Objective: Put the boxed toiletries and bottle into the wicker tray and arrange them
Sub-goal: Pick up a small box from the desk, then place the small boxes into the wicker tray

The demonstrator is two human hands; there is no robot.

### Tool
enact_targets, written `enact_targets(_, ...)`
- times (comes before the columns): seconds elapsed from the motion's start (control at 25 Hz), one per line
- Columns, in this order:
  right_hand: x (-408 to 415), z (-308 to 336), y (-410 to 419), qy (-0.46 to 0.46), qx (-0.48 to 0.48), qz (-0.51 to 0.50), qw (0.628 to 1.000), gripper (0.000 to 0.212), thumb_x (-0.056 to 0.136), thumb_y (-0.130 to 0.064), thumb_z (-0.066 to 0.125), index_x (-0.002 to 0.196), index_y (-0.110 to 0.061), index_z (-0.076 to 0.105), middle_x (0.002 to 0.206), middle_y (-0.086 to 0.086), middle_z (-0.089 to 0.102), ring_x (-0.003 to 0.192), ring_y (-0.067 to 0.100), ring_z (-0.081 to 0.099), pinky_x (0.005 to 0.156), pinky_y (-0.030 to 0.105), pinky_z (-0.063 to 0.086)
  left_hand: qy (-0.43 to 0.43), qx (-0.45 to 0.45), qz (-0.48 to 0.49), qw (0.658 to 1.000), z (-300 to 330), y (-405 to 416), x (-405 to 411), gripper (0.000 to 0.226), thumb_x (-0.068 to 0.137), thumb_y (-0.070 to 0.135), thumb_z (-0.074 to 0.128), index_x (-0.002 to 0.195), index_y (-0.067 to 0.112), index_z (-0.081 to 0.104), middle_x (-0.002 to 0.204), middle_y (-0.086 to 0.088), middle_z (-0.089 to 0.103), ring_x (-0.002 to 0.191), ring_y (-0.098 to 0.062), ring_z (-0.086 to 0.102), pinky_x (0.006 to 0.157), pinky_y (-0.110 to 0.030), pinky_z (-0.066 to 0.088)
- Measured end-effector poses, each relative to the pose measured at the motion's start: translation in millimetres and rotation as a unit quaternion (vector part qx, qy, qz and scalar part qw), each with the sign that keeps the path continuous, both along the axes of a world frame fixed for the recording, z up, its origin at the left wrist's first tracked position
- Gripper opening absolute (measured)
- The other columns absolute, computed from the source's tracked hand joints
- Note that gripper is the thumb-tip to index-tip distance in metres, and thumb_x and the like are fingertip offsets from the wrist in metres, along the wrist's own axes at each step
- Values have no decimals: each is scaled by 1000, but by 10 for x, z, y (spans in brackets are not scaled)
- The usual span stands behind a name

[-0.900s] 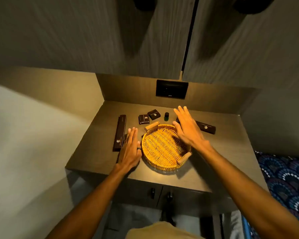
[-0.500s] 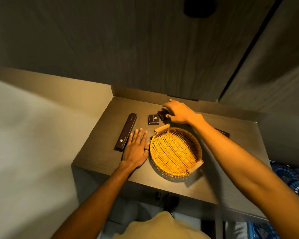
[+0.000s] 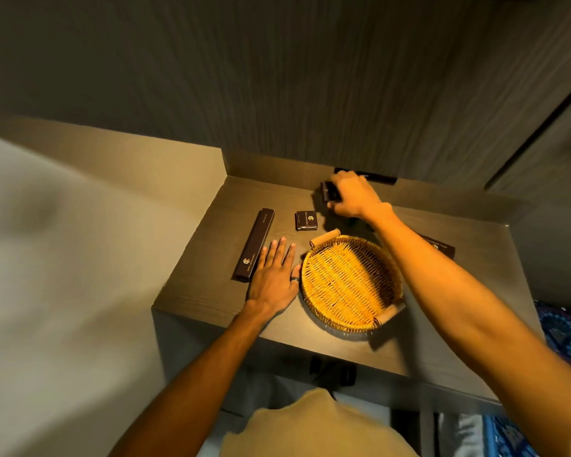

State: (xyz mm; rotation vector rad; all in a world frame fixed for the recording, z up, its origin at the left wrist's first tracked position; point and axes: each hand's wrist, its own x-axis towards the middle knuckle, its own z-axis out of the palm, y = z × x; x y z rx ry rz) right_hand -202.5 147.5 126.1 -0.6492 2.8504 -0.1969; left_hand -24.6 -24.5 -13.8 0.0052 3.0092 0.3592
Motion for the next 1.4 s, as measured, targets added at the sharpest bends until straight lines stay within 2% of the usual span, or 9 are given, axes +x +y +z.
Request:
enact_targets(0.08,221,53,203,52,-125,-10,991,51,88,-33,72,134,-15,60,134,9,66,125,29,61,106,46,50,11,0,0,1000,-21,-3,5,63,108,47,16,164,20,2,173,-7,-4,159,-24,-10,129,-44,-6)
enact_targets(0.16,538,37,461,25,-233,72,969,58,80,-35,79,135,-24,60,132,-3,65,122,16,59,102,36,51,17,3,-2,1000,-35,8,-5,63,108,47,17,164,20,3,173,-8,-2,159,-24,-8,129,-44,-6)
enact_targets(0.28,961,-177,680,-84,-125,192,970,66,77,-38,83,137,-32,58,136,-10,60,126,6,51,107,21,40,26,11,2,1000,-38,15,-20,62,108,46,17,164,20,6,173,-9,0,159,-25,-7,129,-44,-5)
enact_targets(0.44,1176,-539,624,-89,5,214,973,66,79,-32,82,140,-27,59,136,-4,59,130,17,51,112,36,43,27,11,-4,1000,-47,14,-2,62,109,44,20,164,19,7,173,-10,1,159,-26,-5,129,-45,-5)
enact_targets(0.92,1305,-726,534,-90,-15,219,971,70,78,-32,80,143,-32,54,136,-5,56,125,15,48,107,34,46,24,19,-4,1000,-33,0,-3,62,109,44,23,164,19,8,173,-11,1,159,-27,-6,129,-45,-5)
enact_targets(1.04,1306,-680,569,-102,-9,202,974,77,80,-31,81,150,-28,48,148,-3,50,137,17,43,117,35,38,24,20,-5,999,-17,3,-6,62,109,43,23,164,19,8,173,-11,1,159,-27,-5,129,-45,-5)
enact_targets(1.16,1115,-409,687,-120,-80,157,977,73,84,-29,78,149,-34,46,154,-5,46,144,14,36,119,35,28,24,20,0,1000,-10,4,-1,62,109,44,22,164,20,7,173,-10,0,159,-26,-6,129,-45,-5)
enact_targets(1.28,690,-97,493,-62,-187,100,975,54,89,-29,72,140,-32,56,145,-2,56,136,16,48,110,37,47,16,14,-1,1000,-17,8,5,62,109,45,20,164,20,6,173,-10,-1,159,-25,-7,129,-45,-5)
enact_targets(1.4,225,8,3,-56,-159,61,984,53,90,-25,73,142,-22,59,146,7,58,137,24,52,113,43,47,22,16,-2,1000,-3,6,2,62,109,44,20,164,21,5,173,-8,0,159,-23,-7,129,-43,-6)
